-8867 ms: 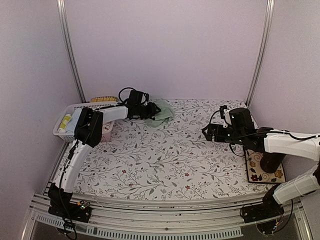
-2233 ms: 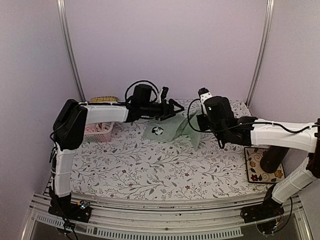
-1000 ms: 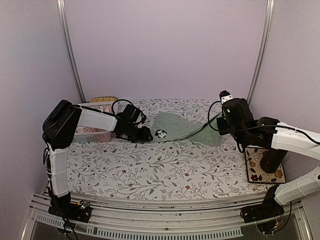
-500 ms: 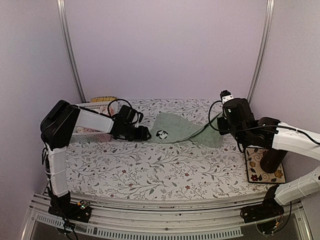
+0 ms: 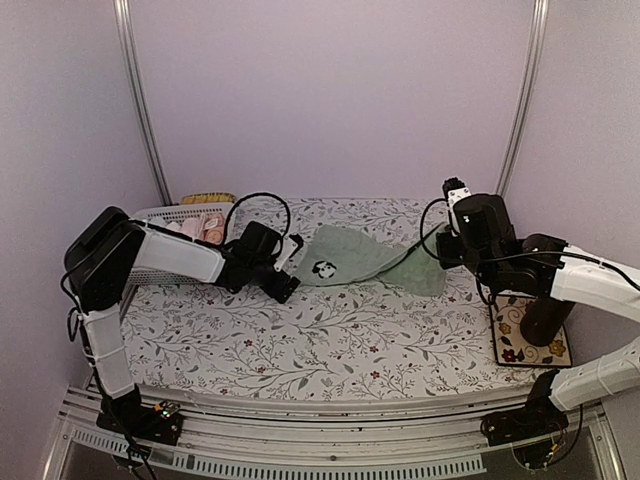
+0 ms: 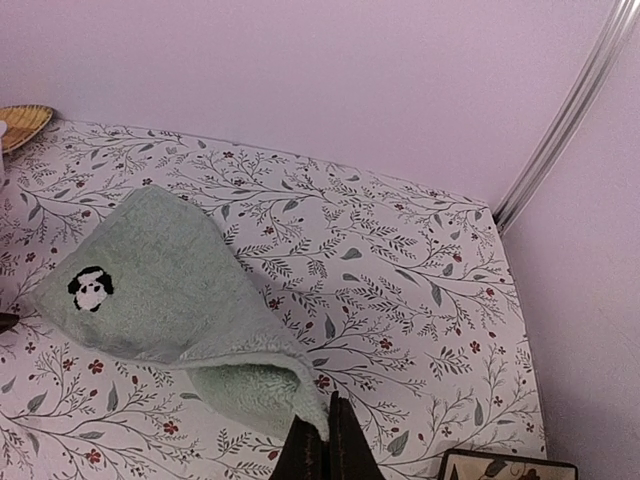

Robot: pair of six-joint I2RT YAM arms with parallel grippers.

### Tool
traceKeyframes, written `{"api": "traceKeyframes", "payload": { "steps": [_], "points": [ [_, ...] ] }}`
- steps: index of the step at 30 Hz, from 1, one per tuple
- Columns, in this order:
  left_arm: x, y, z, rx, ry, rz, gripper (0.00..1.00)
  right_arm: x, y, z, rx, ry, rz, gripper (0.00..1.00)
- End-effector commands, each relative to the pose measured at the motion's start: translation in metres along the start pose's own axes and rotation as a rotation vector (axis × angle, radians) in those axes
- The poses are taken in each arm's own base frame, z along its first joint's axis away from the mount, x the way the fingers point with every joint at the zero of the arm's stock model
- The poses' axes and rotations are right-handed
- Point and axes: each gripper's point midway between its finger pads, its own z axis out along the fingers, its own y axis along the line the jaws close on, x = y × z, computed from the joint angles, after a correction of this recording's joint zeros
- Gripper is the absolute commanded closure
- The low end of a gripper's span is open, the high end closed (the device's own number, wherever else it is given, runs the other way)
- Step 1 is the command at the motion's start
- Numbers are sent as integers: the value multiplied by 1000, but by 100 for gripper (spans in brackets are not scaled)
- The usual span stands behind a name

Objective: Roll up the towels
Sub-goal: Pick up the towel from the center of the board.

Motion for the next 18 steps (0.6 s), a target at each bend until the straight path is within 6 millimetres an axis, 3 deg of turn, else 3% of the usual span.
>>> {"api": "traceKeyframes", "payload": {
  "steps": [1, 8, 11, 15, 18],
  "points": [
    [-24, -9, -18, -58, -151, 351, 3, -6, -1, -10, -44, -27, 40, 98],
    [-9, -16, -3, -120, -111, 617, 11, -8, -4, -17, -66, -42, 62, 98],
    [9, -19, 11, -115, -65, 719, 11, -9, -4, -20, -78, -46, 74, 98],
    [12, -21, 24, -119, -38, 857, 11, -9, -3, -21, -88, -54, 86, 98],
    [19, -36, 34, -42, -15, 984, 8, -9, -3, -21, -88, -55, 87, 98]
  ]
}}
